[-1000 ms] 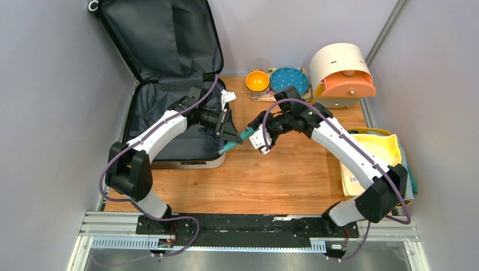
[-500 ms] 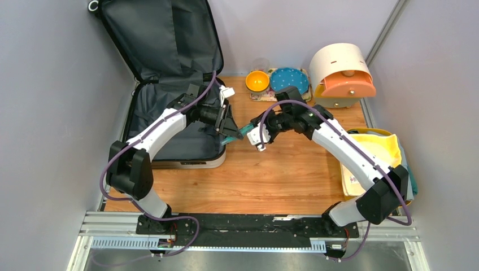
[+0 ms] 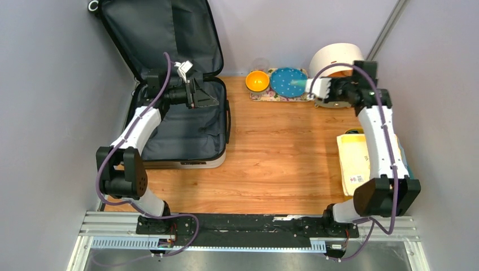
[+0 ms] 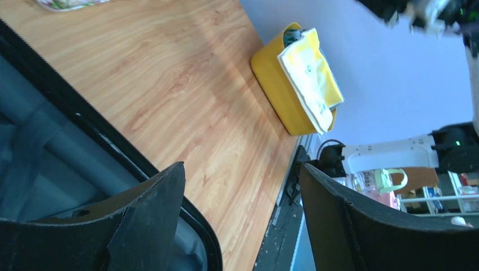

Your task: Open, take out, and arrange the luggage

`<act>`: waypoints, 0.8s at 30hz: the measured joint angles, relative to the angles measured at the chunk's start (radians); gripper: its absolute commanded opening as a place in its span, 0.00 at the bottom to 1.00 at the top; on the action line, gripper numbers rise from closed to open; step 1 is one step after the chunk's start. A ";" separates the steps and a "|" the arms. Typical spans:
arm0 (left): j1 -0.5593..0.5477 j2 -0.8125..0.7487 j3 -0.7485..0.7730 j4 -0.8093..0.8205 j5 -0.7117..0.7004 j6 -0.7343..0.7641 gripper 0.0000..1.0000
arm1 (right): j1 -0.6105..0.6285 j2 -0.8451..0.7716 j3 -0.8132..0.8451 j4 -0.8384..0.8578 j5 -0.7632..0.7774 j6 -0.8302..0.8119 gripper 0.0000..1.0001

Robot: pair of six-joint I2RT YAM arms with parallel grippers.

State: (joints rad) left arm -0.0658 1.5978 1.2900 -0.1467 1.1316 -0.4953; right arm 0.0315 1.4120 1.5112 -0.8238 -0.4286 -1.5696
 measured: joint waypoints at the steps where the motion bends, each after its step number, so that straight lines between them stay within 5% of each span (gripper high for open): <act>1: -0.006 -0.008 -0.014 0.022 0.001 -0.016 0.82 | -0.064 0.026 0.046 0.000 0.004 -0.003 0.00; 8: -0.019 -0.027 -0.089 0.130 0.011 -0.103 0.83 | -0.323 0.170 0.238 0.021 0.059 -0.084 0.00; 24: -0.019 -0.064 -0.151 0.179 0.010 -0.131 0.84 | -0.404 0.266 0.313 0.003 0.016 -0.358 0.00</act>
State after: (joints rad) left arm -0.0849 1.5333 1.1389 0.0326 1.1412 -0.6266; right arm -0.3725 1.6783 1.8244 -0.8211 -0.4126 -1.9274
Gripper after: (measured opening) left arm 0.837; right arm 0.335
